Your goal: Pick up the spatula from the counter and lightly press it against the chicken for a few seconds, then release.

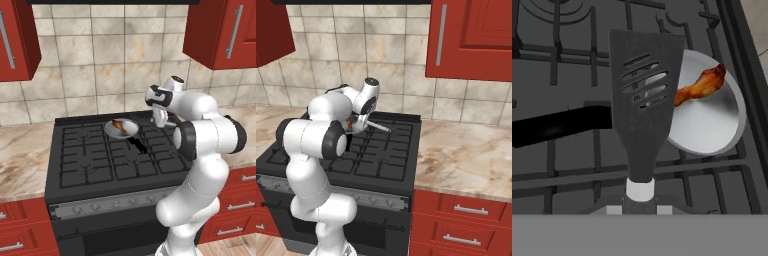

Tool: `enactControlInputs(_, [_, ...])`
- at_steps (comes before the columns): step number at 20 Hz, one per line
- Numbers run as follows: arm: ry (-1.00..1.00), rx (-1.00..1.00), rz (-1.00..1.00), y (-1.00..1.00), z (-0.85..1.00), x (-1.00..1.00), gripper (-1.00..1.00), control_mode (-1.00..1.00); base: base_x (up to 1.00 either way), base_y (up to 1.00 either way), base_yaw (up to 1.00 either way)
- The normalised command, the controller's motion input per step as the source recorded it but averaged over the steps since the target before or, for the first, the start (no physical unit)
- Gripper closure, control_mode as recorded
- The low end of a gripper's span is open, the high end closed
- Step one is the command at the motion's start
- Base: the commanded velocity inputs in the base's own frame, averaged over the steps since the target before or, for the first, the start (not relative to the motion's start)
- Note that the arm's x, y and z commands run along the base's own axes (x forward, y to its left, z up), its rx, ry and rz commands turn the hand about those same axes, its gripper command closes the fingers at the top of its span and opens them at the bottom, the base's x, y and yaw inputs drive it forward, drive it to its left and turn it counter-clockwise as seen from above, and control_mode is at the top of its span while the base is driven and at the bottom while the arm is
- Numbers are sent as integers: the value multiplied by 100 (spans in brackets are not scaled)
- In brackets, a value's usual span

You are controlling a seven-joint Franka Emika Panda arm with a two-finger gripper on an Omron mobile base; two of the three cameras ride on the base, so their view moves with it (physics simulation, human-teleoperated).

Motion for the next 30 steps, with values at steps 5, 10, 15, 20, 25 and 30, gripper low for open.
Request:
enactControlInputs(5, [-4,0,4,32,0,28,100,-100,0,0,0])
enactControlInputs(10, [-1,-2,3,33,-3,29,100,-100,0,0,0])
enactControlInputs(15, [0,-6,2,26,-16,26,100,-100,0,0,0])
enactControlInputs(20, [0,-6,1,18,-16,25,100,-100,0,0,0])
enactControlInputs(25, [0,-5,2,10,-4,18,100,-100,0,0,0])
enactControlInputs(30, [0,-4,2,3,-6,24,100,-100,0,0,0])
